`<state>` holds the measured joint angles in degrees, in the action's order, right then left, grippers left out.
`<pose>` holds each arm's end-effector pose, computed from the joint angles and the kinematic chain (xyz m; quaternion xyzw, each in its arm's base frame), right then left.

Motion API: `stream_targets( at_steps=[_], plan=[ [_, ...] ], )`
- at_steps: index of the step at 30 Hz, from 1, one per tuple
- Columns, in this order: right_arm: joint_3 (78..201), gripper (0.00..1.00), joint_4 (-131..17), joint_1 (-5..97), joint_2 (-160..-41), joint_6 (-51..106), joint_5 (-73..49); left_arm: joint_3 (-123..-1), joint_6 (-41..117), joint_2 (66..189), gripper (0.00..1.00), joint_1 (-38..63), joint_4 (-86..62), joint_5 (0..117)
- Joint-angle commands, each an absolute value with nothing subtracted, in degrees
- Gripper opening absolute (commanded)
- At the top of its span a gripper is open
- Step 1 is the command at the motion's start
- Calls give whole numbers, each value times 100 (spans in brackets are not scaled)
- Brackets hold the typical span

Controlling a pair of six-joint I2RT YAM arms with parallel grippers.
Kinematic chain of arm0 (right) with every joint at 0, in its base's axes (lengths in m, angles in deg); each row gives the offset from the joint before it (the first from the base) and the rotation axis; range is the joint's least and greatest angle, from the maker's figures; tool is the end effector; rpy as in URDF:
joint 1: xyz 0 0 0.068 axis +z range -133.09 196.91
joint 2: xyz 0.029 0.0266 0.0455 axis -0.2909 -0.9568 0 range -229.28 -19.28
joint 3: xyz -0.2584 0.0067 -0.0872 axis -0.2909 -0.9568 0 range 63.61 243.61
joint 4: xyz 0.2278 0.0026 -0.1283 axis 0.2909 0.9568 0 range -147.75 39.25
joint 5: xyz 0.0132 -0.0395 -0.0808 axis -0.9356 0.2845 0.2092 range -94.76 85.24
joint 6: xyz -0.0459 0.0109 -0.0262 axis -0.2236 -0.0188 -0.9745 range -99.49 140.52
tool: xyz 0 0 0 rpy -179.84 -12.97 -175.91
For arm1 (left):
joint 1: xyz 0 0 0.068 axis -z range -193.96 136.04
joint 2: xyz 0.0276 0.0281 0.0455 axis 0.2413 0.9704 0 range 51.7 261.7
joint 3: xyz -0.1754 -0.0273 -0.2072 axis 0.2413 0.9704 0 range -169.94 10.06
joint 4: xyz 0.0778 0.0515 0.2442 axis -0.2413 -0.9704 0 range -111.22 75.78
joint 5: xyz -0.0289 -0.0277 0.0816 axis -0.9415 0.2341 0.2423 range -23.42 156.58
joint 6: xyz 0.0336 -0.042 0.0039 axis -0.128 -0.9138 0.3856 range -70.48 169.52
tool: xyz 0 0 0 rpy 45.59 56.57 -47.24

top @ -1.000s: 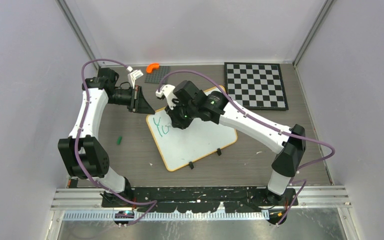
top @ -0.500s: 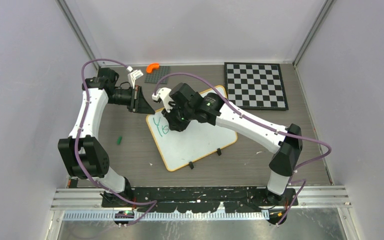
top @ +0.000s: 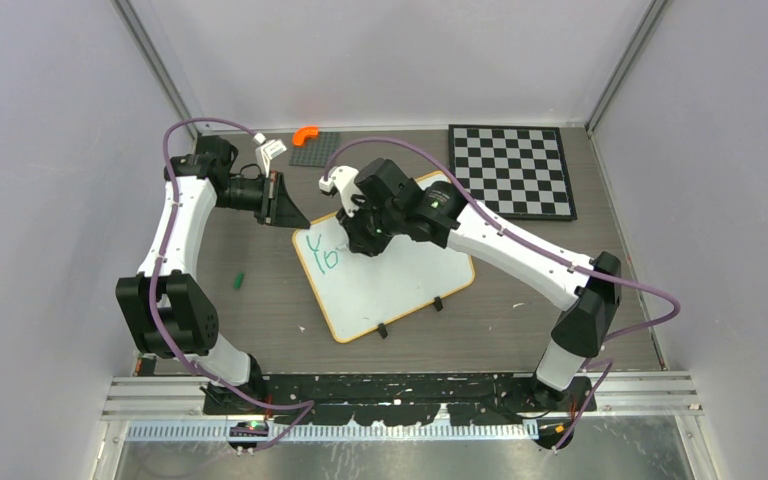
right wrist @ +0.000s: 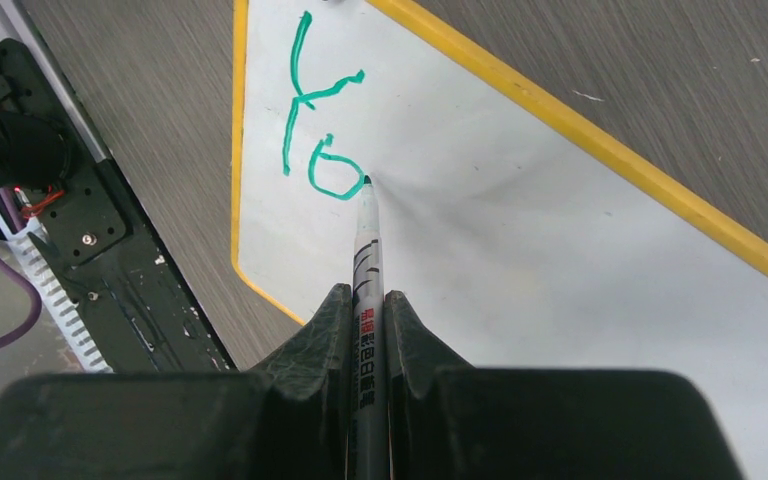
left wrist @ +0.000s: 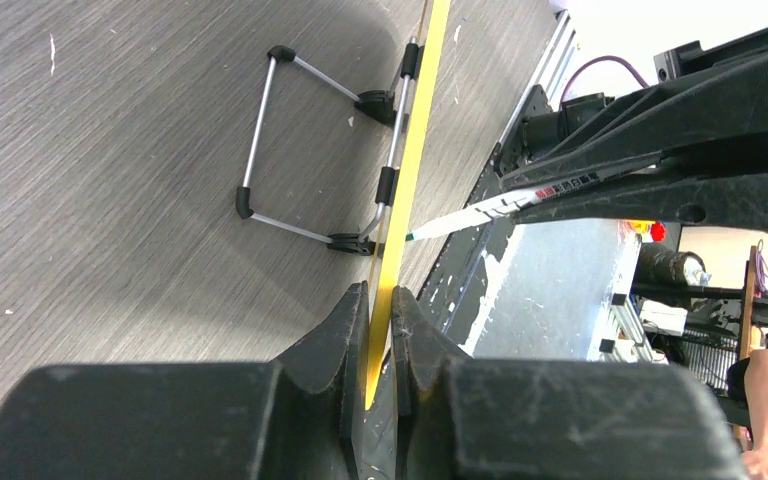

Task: Write a sentence on the whiteboard

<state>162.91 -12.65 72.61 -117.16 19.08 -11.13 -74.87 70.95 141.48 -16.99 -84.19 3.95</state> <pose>0.2102 0.3150 0.3655 -0.4582 0.7958 0.2245 0.3262 0.2930 -0.0161 0.3294 0.2031 0.8250 -0.4796 0.2193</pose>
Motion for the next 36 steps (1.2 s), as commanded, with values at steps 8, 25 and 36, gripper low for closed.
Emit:
stream_targets(
  at_steps=[8, 25, 36],
  plan=[
    [16342, 0, -1488, 7208, -11563, 1876, -1053, -7450, 7075, 14072, 0, -1616, -8671, 524],
    [16356, 0, -1543, 7086, -11757, 1777, -896, -7476, 7073, 14132, 0, -1616, -8674, 530],
    [16039, 0, -1464, 7022, -11596, 1852, -1009, -7467, 7055, 14156, 0, -1615, -8647, 531]
  ],
)
